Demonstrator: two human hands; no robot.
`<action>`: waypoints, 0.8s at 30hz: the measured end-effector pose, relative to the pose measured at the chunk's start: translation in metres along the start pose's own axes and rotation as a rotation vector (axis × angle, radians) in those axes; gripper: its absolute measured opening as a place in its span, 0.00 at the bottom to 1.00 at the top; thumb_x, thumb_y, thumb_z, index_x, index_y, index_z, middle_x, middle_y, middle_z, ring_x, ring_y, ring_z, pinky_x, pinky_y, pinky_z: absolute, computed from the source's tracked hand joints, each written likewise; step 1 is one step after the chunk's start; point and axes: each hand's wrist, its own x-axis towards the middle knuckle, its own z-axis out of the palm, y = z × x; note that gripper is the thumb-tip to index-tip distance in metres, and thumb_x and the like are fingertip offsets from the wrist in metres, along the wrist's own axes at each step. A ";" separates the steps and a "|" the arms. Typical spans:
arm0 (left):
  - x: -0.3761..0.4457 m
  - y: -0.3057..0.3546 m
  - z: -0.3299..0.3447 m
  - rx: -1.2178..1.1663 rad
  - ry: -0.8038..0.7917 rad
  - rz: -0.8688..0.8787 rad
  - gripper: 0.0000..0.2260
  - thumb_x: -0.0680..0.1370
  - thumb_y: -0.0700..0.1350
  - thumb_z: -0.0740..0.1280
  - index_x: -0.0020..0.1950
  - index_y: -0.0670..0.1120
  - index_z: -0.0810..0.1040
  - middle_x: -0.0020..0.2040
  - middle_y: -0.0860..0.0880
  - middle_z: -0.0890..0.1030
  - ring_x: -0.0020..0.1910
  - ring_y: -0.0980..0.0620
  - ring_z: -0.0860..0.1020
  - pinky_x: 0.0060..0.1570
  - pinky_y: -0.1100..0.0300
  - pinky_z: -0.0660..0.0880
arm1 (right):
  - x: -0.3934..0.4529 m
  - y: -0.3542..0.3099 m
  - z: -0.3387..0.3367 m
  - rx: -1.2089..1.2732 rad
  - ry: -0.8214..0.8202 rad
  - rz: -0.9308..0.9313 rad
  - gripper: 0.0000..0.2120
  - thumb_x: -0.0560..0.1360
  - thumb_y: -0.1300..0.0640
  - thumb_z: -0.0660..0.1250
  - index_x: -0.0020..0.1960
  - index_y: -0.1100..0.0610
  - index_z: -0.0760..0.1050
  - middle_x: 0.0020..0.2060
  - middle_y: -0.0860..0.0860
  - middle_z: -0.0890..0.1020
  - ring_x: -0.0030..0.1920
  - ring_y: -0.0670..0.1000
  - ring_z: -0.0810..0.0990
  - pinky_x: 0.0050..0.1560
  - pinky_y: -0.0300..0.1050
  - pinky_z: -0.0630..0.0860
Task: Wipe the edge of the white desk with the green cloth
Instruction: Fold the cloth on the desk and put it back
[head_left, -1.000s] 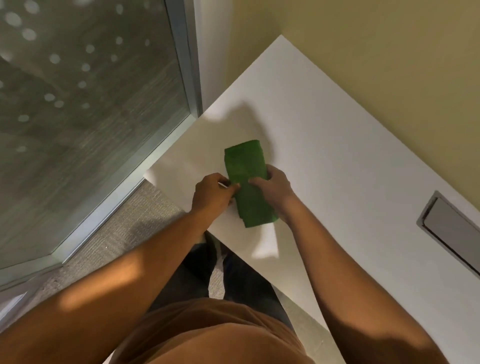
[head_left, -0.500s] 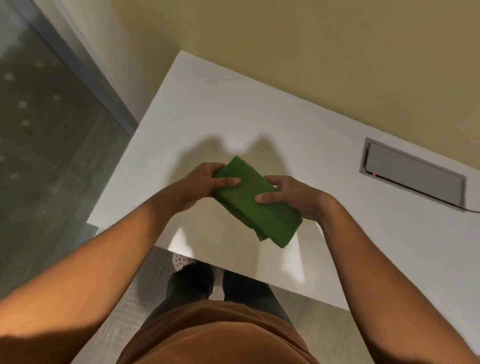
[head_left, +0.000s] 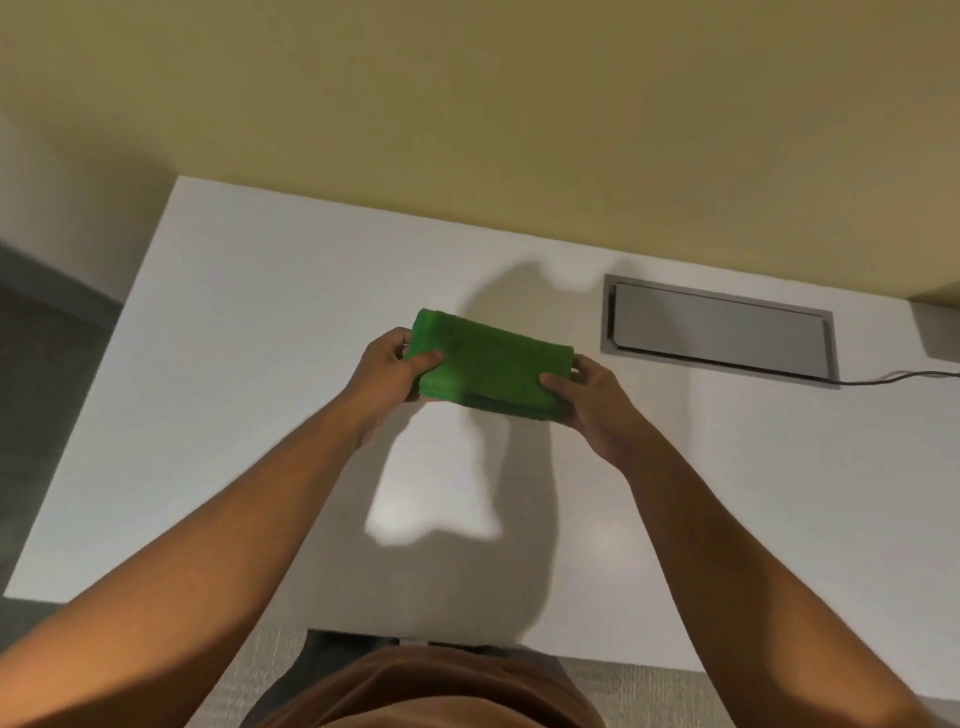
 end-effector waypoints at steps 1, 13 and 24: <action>0.012 0.006 0.008 0.021 -0.005 -0.027 0.06 0.80 0.39 0.73 0.57 0.43 0.81 0.51 0.44 0.87 0.41 0.52 0.88 0.37 0.61 0.83 | 0.009 -0.008 -0.007 -0.038 0.059 -0.030 0.17 0.80 0.65 0.71 0.68 0.58 0.76 0.65 0.62 0.83 0.61 0.60 0.85 0.60 0.59 0.84; 0.147 0.080 0.090 0.271 0.229 0.105 0.23 0.78 0.39 0.76 0.72 0.42 0.77 0.59 0.40 0.85 0.55 0.40 0.85 0.57 0.43 0.84 | 0.140 -0.101 -0.046 -0.503 0.381 -0.284 0.30 0.80 0.62 0.70 0.80 0.54 0.66 0.68 0.56 0.79 0.59 0.53 0.79 0.58 0.44 0.75; 0.137 0.044 0.112 1.411 -0.049 0.587 0.25 0.87 0.48 0.57 0.83 0.42 0.63 0.84 0.39 0.63 0.83 0.37 0.60 0.80 0.39 0.58 | 0.148 -0.050 -0.040 -1.480 0.215 -0.584 0.26 0.86 0.51 0.58 0.81 0.59 0.65 0.81 0.58 0.66 0.84 0.60 0.60 0.81 0.61 0.60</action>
